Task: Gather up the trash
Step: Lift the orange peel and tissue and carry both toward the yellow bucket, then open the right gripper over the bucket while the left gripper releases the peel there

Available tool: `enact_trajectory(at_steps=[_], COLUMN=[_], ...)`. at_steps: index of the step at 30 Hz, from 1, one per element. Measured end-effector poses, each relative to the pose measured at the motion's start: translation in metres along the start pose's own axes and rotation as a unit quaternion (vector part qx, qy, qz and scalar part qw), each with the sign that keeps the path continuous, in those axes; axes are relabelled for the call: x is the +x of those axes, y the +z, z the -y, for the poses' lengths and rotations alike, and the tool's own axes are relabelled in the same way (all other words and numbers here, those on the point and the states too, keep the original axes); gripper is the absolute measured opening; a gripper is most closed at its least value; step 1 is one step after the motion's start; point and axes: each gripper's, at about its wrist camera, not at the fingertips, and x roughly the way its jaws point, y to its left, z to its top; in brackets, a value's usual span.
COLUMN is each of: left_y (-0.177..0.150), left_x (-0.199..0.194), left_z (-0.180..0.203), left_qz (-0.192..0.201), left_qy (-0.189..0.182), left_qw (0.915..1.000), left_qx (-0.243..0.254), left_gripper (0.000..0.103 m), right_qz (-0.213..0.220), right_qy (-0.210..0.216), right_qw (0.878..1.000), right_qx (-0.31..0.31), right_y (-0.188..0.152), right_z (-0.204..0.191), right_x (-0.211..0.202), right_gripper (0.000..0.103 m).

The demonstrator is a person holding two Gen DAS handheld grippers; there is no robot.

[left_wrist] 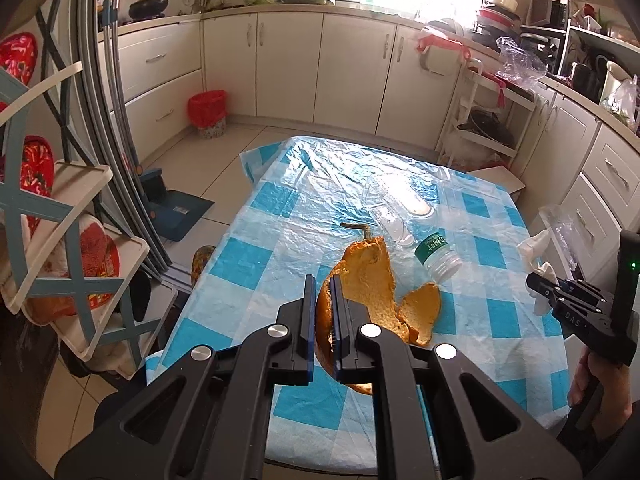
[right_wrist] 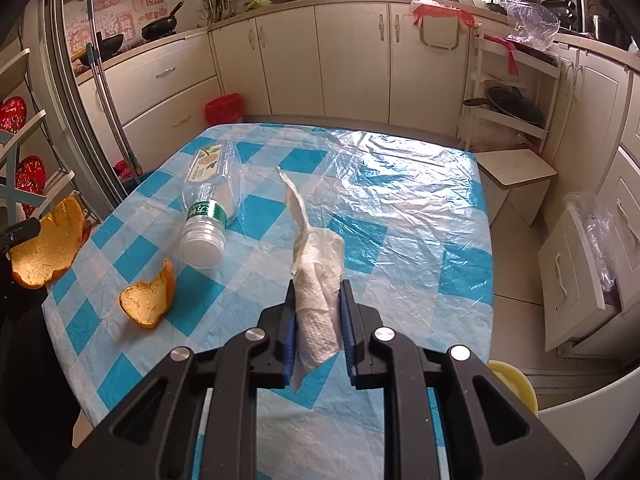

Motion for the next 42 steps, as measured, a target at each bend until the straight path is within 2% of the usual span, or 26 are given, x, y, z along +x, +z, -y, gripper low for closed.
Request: enact_trajectory(at_steps=[11, 19, 24, 28, 29, 30, 32, 35, 42], left_y=[-0.001, 0.001, -0.004, -0.012, -0.014, -0.017, -0.021, -0.029, -0.052], left_x=[-0.021, -0.036, -0.034, -0.026, -0.024, -0.021, -0.013, 0.000, 0.030], left_z=[0.025, 0.076, 0.122, 0.167, 0.177, 0.188, 0.209, 0.235, 0.292], left_qz=[0.012, 0.021, 0.013, -0.001, -0.004, -0.007, -0.017, -0.034, -0.070], left_qy=[-0.020, -0.074, -0.119, -0.153, -0.158, -0.165, -0.176, -0.190, -0.205], left_qw=[0.9996, 0.9958, 0.9900, 0.9834, 0.9821, 0.9804, 0.9773, 0.9731, 0.9641], left_qx=[0.019, 0.049, 0.074, 0.098, 0.103, 0.108, 0.116, 0.126, 0.154], left_gripper=[0.006, 0.006, 0.006, 0.006, 0.006, 0.006, 0.006, 0.006, 0.006], right_qz=[0.011, 0.019, -0.016, -0.070, -0.091, -0.112, -0.132, -0.105, 0.064], right_qy=[-0.009, -0.065, -0.108, -0.129, -0.134, -0.136, -0.152, -0.152, -0.137], right_qw=[1.000, 0.995, 0.986, 0.975, 0.972, 0.967, 0.957, 0.947, 0.942], right_qx=[0.014, 0.068, 0.127, 0.166, 0.172, 0.182, 0.209, 0.263, 0.300], right_y=[-0.005, -0.020, -0.054, -0.082, -0.088, -0.094, -0.105, -0.102, -0.069], right_z=[0.012, 0.064, 0.116, 0.151, 0.158, 0.165, 0.178, 0.195, 0.190], right_x=[-0.014, -0.035, -0.039, -0.021, -0.012, -0.004, 0.002, -0.015, -0.093], right_gripper=[0.020, 0.020, 0.021, 0.022, 0.026, 0.039, 0.051, 0.053, 0.069])
